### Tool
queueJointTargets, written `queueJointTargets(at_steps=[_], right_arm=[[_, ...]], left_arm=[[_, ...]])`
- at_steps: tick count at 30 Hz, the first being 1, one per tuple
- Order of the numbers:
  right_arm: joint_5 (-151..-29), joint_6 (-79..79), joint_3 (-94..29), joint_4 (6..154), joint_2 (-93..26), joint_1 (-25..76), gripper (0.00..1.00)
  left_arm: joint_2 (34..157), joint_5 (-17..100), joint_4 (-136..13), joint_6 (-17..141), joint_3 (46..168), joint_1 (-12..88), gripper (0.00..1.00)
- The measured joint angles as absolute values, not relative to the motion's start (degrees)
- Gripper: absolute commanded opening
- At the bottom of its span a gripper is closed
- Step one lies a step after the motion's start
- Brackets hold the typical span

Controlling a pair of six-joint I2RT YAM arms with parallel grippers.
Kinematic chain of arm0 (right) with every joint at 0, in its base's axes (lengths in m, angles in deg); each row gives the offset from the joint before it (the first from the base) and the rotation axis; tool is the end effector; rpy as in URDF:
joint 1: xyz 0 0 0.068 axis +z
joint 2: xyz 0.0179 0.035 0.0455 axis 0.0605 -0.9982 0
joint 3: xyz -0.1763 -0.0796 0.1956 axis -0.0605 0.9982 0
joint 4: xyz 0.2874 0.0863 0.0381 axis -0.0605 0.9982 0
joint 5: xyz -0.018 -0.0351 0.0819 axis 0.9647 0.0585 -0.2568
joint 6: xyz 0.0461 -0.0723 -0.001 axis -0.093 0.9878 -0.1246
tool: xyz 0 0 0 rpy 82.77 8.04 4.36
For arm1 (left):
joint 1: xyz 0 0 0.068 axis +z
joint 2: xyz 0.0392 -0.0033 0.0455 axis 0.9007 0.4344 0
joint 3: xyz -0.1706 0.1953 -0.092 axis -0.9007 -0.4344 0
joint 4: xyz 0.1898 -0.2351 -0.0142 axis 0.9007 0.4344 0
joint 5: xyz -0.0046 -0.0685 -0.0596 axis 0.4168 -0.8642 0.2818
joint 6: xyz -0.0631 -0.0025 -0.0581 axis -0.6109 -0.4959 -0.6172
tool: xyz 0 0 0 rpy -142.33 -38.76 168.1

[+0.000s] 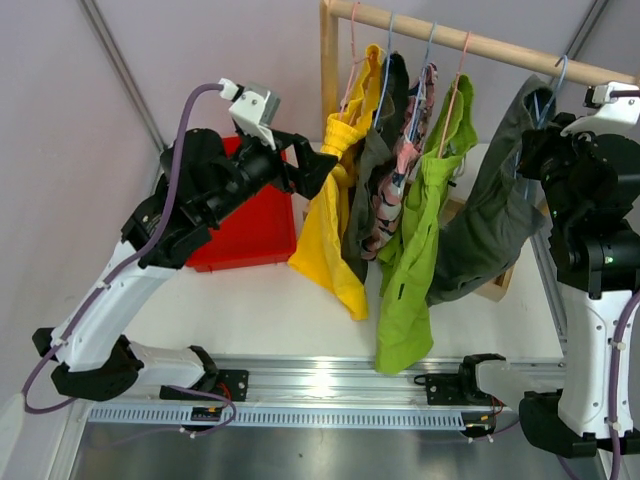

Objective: Remove the shorts from the hanger

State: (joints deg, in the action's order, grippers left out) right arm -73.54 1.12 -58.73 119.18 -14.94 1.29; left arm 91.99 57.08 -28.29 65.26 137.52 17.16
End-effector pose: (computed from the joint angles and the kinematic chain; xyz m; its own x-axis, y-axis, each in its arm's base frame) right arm 0.2291 0.0070 0.5780 0.0030 0.1000 -0.9950 0.0750 0.9922 0.0999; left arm 0.2125 -0.2149 0.5670 -0.0922 -0.1149 -0.9891 0.6358 0.7577 -0.1473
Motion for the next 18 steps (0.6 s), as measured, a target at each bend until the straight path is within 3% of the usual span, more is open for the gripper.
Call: queueJointTargets(at_steps=[10,18], right_arm=[[-75.6,-1.9,-58.8,123.4,-14.4,1.3,0.0],[-76.0,-11.5,-58.6,131.0,-7.7,1.3,0.0]], left_arm=[[94.6,54.2,-26.6,65.4,135.7,9.4,0.99],[93.8,56.0,-33.8,65.7,118.7,-11.7,0.99]])
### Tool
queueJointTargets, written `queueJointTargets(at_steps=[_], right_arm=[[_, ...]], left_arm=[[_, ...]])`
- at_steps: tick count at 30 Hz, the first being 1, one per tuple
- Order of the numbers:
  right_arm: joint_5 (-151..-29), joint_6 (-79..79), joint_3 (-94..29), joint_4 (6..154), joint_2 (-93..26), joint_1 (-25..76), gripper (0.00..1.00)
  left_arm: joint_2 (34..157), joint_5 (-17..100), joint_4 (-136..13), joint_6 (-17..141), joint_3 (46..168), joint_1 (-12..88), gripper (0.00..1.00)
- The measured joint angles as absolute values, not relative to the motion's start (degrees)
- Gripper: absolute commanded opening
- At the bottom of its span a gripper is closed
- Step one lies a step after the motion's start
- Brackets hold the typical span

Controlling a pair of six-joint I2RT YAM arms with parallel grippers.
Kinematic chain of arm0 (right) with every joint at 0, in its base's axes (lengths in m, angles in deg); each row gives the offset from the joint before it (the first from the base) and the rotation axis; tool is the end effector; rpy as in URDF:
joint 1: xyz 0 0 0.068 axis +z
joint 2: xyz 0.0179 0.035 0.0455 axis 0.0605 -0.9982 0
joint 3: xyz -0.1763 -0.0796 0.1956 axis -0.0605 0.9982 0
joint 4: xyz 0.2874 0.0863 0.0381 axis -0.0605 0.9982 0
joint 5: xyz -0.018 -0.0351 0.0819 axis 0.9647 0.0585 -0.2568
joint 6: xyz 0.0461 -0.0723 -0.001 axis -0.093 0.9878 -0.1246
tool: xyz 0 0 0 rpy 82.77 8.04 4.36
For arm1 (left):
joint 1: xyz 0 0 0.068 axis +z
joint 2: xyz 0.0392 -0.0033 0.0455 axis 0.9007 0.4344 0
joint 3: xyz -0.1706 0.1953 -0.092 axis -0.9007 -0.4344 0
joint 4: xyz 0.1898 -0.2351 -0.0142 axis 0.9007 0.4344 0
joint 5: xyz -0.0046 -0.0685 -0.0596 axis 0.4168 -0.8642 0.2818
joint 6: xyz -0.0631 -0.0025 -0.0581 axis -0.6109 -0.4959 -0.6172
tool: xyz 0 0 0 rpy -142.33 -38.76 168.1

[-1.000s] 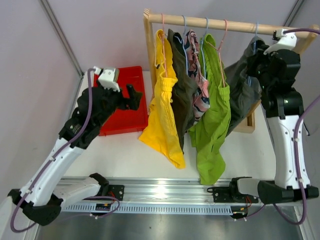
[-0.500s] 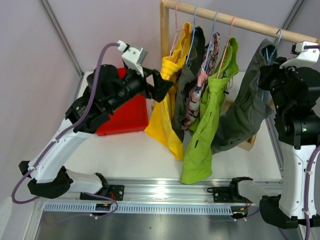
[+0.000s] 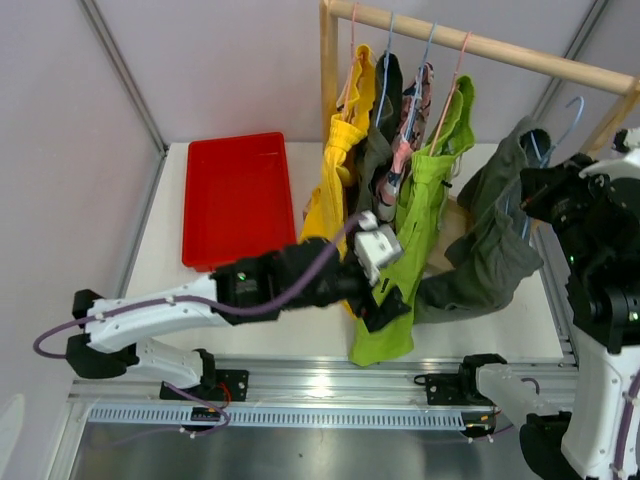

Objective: Remove the shorts from the hanger

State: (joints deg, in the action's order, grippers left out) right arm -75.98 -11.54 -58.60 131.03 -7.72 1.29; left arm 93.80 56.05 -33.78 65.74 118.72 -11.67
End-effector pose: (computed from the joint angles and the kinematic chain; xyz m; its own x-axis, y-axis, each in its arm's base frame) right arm 0.1705 0.0053 0.5691 -0.0727 0.3092 -0.9482 0.0579 0.9504 0.3055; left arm 0.0957 -0.3489 0.4417 -0.1923 0.2002 -0.9607 0.9218 0.3727 -0.1068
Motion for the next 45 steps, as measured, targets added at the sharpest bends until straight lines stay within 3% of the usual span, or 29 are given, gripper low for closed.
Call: queueJointTargets(at_steps=[9,22,34,40,43,44,45], right_arm=[[-74.4,-17.3,-58.6,138.2,-3.9,1.3,0.0],[-74.0,-18.0,-55.3,139.1,-3.6,1.3,0.0],[-74.0,-17.9,-54.7,138.4,-3.7,1.3,0.0],[-74.0,-17.9,-54.7,138.4,-3.7,1.3,0.0],[-74.1,-17.9,-54.8,138.8,-3.7,1.3,0.0],[-74.3,-17.7,-54.8,138.9,-3.7,1.3,0.0],[-74.3,-17.6,-55.1,139.2,-3.8,1.3,0.0]], left_arm=[[105.1,64.0,-43.4,66.2,118.3,-24.2,0.99],[113.9,63.3,-49.7,66.8,128.3,-25.8,0.99],[114.1,61.3,-49.3,65.7,130.2,-27.7,0.97],[116.8,62.8,-50.6,65.9,131.8,-27.7,0.85],[122.0,64.3,-50.0,66.8,136.6,-27.7,0.57],[123.9,64.9,-50.0,67.1,138.3,-27.7,0.3],[125.5,65.6,-49.9,67.4,139.6,-27.7,0.18]])
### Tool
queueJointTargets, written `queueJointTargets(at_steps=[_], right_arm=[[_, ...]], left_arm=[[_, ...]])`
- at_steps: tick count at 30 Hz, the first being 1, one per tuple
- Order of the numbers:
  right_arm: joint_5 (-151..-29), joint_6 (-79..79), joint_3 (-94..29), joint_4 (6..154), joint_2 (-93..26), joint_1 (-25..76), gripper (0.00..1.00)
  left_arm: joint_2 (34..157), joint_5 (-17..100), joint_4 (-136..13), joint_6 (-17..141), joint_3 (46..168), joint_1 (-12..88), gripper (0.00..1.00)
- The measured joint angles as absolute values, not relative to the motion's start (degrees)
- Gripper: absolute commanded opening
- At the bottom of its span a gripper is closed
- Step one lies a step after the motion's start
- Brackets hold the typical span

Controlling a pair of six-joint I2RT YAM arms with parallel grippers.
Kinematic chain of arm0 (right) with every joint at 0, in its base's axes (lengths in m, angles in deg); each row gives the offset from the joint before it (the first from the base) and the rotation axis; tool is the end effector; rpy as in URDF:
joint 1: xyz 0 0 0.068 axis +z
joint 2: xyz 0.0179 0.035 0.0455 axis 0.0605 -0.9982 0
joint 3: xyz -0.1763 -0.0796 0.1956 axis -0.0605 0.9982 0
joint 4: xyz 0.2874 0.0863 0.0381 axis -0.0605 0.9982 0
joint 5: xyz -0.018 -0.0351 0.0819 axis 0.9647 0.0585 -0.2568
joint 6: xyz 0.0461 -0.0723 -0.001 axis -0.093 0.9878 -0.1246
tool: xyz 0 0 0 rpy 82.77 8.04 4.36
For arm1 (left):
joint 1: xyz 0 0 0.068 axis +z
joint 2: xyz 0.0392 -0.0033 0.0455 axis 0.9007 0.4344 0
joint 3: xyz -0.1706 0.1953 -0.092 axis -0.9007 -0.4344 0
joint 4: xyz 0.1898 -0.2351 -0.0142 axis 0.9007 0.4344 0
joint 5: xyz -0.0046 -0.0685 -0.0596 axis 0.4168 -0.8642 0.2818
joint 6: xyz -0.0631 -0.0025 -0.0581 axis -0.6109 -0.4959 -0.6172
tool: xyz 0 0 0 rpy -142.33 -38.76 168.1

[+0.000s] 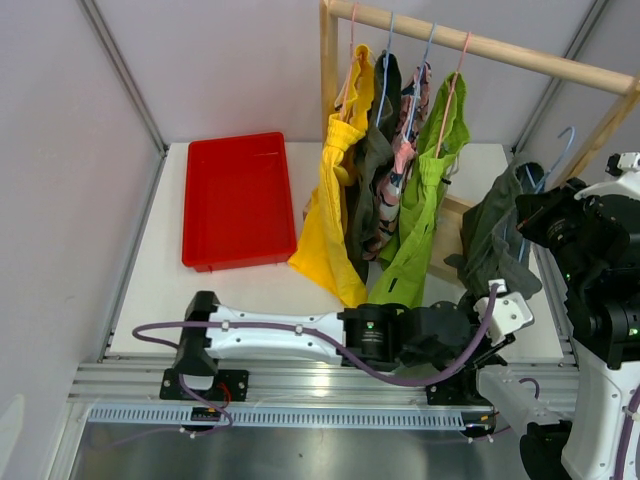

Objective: Remove the shorts from the hanger

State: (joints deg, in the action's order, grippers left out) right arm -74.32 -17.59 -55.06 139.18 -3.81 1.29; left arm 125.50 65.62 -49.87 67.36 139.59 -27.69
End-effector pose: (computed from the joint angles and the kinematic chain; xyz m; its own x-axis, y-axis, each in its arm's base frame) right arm 0.1512 0.0015 0.5393 -0.1771 0.3968 -0.9006 0.1441 0.9157 0.3751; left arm 0.0026 -0.5243 0.4036 -0.1017 0.1411 -0.9848 0.9660 0.2505 -0.0639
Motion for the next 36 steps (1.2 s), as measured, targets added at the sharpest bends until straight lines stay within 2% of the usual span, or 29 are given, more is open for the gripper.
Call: queueJointTargets(at_steps=[2,10,21,30,36], right_arm=[[-74.4,-17.1,-55.6,139.4,-4.1,1.3,0.0],[-74.0,-15.6,-58.1,140.7,-6.3,1.2,0.0],[-73.9,-16.0,-59.9,141.4,-8.9,1.3,0.0],[-73.4,-15.3,-62.0,142.9,-11.2,1.3,0.0],[-74.3,-15.0,-67.8,148.1,-13.7,1.5,0.0]], left_arm=[[127.4,66.7,-49.3,68.0,140.7,-27.6,0.0],[126.7,70.8,-48.1,67.6,139.6,-28.3,0.02],[113.1,79.1,-50.1,64.1,121.0,-32.5,0.0],[110.4,81.6,-53.8,63.9,110.2,-36.3,0.0],[111.3,83.8,-55.7,63.7,109.0,-39.0,0.0]])
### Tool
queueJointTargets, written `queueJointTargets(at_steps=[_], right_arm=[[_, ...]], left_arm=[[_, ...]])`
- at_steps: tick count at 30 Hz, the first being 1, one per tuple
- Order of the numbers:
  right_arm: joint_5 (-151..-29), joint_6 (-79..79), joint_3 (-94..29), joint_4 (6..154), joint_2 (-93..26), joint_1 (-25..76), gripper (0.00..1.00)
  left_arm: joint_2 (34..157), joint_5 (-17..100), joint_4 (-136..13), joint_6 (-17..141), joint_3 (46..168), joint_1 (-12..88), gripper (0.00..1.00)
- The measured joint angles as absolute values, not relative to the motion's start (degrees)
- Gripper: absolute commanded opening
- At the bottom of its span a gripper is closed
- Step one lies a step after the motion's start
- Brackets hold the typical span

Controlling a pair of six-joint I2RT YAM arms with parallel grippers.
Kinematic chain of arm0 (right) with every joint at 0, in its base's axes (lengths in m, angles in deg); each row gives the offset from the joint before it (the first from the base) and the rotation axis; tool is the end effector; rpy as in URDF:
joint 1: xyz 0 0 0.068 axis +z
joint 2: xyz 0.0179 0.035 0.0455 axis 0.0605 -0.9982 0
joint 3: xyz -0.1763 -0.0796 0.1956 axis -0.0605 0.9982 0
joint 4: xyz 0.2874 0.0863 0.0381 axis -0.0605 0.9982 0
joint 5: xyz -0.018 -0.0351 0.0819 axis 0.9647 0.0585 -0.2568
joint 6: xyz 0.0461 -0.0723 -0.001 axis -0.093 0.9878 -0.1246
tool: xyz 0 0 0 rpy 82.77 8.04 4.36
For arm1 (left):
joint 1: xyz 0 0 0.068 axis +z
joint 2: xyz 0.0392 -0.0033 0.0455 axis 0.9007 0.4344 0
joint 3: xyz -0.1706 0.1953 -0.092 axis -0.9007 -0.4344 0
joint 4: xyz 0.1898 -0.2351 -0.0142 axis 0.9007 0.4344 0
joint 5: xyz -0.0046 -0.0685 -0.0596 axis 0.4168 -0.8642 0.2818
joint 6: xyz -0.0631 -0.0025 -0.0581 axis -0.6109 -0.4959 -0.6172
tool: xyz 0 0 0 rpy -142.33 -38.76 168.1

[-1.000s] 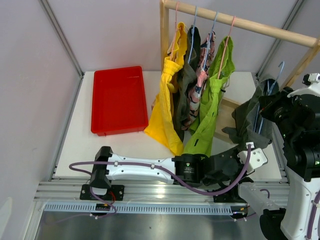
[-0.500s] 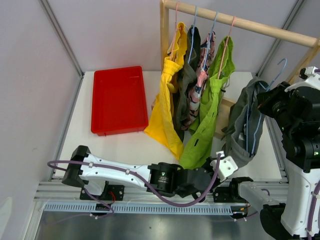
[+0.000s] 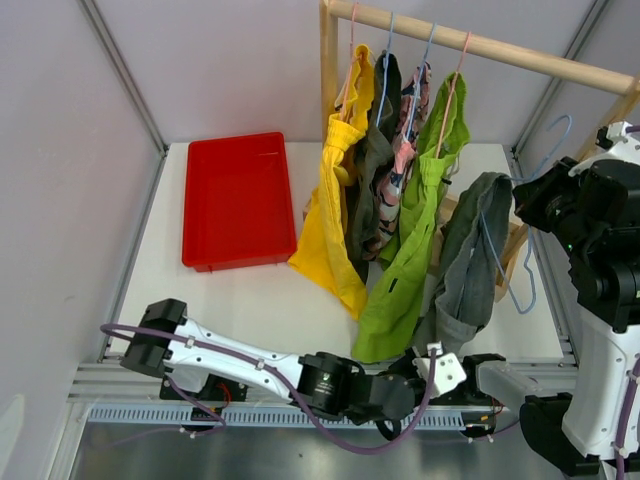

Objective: Remove the shorts from the hanger

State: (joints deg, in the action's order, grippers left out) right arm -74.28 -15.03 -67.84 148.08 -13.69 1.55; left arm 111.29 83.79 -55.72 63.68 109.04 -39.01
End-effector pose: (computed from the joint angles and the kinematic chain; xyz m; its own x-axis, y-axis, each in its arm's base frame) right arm 0.1719 0.0040 0.5574 -0.2793 0.3464 -0.8956 0.1661 0.9360 0.3102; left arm -0.0616 -0.4447 0.3069 -0.0838 0.2750 -0.9578 0.9280 0.3717 0.0255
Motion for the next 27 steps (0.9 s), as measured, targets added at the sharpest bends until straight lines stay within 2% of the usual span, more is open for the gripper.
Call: queueJointTargets(at_steps=[5,10,16,21,27], right_arm=[[-75.2,-16.7,-67.4,149.4,-10.8,1.5,0.0],[-77.5,-18.2,-67.7,153.2,-5.6,1.4,0.0],[-77.5,-17.9,-80.4,156.7,-7.9,1.4,0.0],[-75.8,-16.3,-91.1,156.7,-15.0,1.4,0.0],[-71.4,-14.9,-95.4,152.8,-25.0,1.8,0.0]], left_arm=[[116.8,83.0,-53.8,63.6,114.9,-35.5,0.0],[124.7,78.9,-49.5,63.7,127.2,-25.9,0.0],[131.9,77.3,-43.8,63.6,140.3,-16.6,0.0],[127.2,76.6,-42.9,61.7,131.0,-18.1,0.0],[116.6,78.6,-37.2,59.1,119.0,-30.5,0.0]])
